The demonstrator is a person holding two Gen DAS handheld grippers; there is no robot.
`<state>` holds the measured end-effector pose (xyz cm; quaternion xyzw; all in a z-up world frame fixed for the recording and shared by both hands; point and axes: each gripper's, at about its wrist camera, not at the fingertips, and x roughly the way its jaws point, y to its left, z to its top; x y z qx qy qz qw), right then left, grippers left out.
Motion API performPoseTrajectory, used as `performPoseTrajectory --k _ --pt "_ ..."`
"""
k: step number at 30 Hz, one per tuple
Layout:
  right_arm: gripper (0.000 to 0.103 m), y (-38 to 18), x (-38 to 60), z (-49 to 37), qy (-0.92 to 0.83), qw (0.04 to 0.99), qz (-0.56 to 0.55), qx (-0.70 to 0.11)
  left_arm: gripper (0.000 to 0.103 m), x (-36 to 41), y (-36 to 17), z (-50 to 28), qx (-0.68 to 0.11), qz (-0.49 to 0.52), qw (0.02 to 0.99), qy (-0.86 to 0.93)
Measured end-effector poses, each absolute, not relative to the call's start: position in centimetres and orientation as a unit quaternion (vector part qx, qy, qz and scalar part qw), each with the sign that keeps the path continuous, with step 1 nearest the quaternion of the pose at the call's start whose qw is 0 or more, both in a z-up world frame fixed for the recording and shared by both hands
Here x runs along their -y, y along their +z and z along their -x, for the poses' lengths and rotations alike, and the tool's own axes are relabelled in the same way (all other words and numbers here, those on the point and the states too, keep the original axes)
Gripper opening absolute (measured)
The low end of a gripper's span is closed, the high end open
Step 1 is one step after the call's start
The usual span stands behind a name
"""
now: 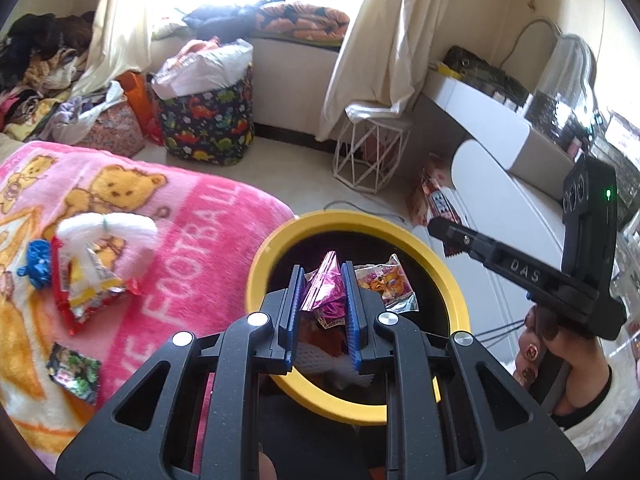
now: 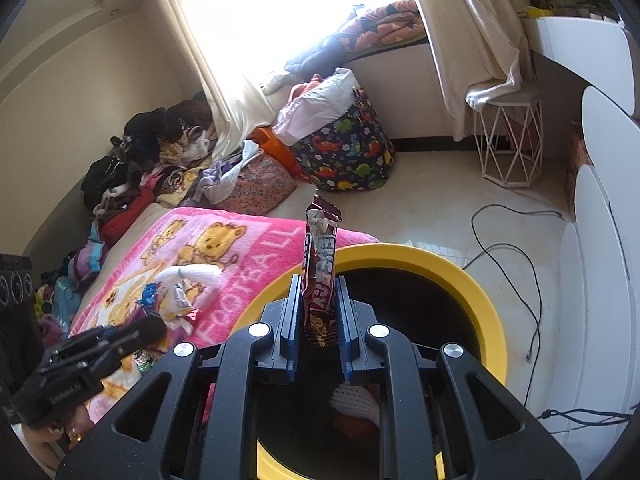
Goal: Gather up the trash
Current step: 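Carry the pink wrapper and chocolate bar wrapper over the yellow bin with both tools, then open both tools to drop the wrappers into the bin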
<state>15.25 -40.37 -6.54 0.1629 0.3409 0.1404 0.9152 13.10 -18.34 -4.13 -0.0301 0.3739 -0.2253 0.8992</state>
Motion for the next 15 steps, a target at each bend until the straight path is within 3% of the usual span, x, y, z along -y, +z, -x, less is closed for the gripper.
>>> performPoseTrajectory --k 15 --pt "0.018 -8.9 42.2 -16.1 0.119 0.902 -0.185 -0.371 0.014 21.5 -9.1 -14.5 -0.432 0.015 0.866 -0.25"
